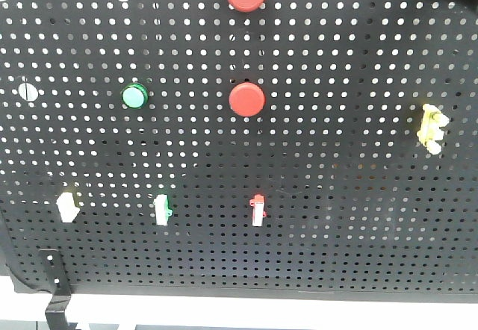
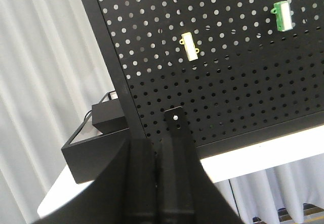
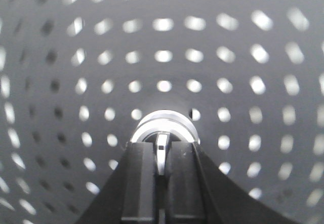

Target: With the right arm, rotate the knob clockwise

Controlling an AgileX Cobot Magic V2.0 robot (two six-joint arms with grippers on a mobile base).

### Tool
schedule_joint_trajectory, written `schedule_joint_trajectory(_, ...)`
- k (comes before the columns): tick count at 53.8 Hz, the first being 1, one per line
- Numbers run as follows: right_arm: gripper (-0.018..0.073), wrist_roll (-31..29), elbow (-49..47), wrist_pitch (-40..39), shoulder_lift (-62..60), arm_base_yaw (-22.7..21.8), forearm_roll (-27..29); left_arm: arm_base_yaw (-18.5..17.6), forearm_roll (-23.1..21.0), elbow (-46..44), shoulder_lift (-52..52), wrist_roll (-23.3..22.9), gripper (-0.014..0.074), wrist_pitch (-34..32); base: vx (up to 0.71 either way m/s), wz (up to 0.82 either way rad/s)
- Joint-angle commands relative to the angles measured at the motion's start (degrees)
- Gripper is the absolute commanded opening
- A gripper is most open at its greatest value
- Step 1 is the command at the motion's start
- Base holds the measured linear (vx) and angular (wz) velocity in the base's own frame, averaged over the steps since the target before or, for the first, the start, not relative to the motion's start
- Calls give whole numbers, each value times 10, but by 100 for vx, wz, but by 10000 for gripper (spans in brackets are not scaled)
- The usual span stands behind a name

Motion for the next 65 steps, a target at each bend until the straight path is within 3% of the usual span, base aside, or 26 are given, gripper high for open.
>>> schedule_joint_trajectory(1, 58, 72, -15, -9, -31, -3, 10, -4, -3, 19, -10, -2, -6, -43, 0, 0)
schedule_joint_trajectory(17, 58, 165, -15, -80, -31, -3, 84, -4, -3, 19, -10, -2, -6, -43, 0, 0)
schedule_joint_trajectory(30, 81, 165, -15, -85, -31, -3, 95, -4, -3, 19, -10, -2, -6, -43, 0, 0)
schedule_joint_trajectory(40, 158, 165, -15, -85, -31, -3, 95, -4, -3, 19, -10, -2, -6, -43, 0, 0)
schedule_joint_trajectory(50, 295, 165, -15, -84, -39, -3, 95, -4, -3, 19, -10, -2, -6, -43, 0, 0)
schedule_joint_trajectory(59, 400, 158, -15, -46, -70, -3, 95, -4, -3, 19, -10, -2, -6, -43, 0, 0)
schedule_joint_trajectory(60, 418, 121, -13, 74, -130, -3, 107, -4, -3, 19, -10, -2, -6, -43, 0, 0)
schedule_joint_trajectory(65, 418, 87, -13, 152, -157, -3, 141, -4, -3, 19, -10, -2, -6, -43, 0, 0)
